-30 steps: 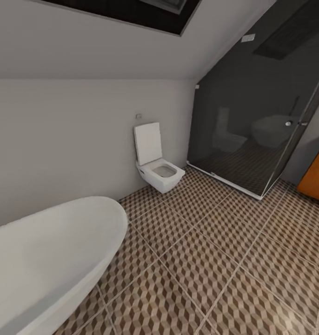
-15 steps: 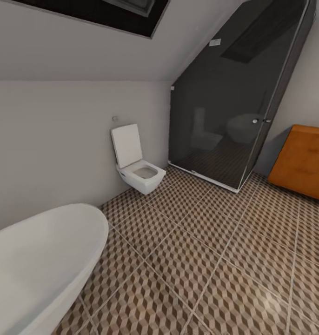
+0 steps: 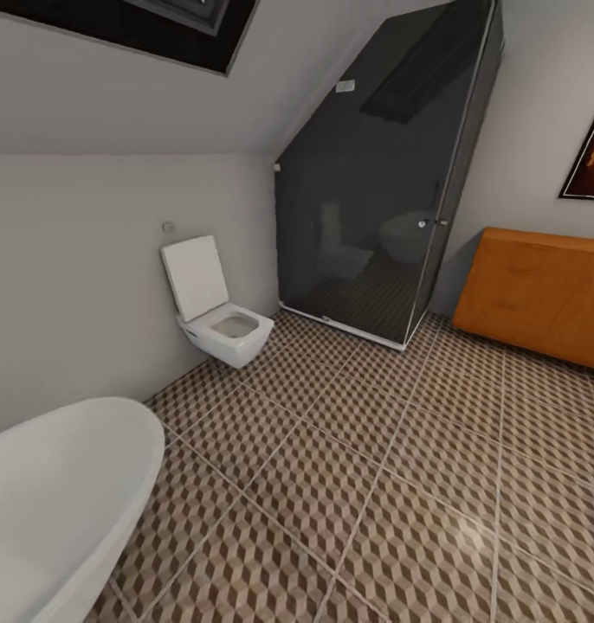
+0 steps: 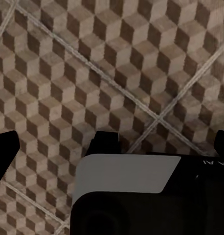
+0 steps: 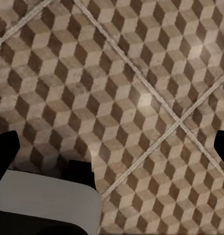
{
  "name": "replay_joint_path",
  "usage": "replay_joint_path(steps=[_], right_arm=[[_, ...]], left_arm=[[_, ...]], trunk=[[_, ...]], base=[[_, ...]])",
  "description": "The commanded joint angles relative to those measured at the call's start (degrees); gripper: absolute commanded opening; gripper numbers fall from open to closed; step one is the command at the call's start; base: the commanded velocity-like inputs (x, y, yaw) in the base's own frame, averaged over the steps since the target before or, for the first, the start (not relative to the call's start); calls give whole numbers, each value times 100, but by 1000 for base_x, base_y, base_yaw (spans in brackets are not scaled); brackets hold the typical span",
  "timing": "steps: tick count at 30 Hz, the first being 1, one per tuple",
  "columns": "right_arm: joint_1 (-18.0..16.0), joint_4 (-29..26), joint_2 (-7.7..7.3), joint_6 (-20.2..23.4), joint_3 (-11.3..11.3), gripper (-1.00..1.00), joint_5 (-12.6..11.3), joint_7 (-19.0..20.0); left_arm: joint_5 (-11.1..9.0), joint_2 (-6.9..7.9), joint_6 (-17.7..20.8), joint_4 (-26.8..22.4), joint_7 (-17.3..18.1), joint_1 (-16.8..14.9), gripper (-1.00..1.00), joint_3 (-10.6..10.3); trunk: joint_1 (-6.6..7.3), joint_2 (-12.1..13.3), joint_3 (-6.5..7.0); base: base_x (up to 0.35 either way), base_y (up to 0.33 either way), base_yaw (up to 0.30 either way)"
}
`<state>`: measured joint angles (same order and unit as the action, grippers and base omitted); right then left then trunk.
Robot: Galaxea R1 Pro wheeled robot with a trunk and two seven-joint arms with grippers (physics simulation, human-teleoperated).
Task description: Take the four mousetraps from the cabinet in the bathroom and place them on the bathroom floor. Make sure all four end up on the same floor surface, and ensure that at least two of them are either under or directly next to the same bathroom sink.
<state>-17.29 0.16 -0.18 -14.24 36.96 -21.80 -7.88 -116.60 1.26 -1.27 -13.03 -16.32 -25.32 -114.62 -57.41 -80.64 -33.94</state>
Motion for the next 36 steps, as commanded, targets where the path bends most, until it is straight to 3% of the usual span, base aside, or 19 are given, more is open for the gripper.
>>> replay_joint_path(steps=[1,36], right_arm=[[-2,2,1,-14,48,100,-44,-12],[-2,2,1,-15,48,100,-44,-12]], left_arm=[[-21,6,-13,-25,-38,-8,100,-35],[-21,6,-13,-25,-38,-8,100,-35]], trunk=[[0,-3,-1],[0,-3,151]], base=[[0,0,-285],[0,0,-285]])
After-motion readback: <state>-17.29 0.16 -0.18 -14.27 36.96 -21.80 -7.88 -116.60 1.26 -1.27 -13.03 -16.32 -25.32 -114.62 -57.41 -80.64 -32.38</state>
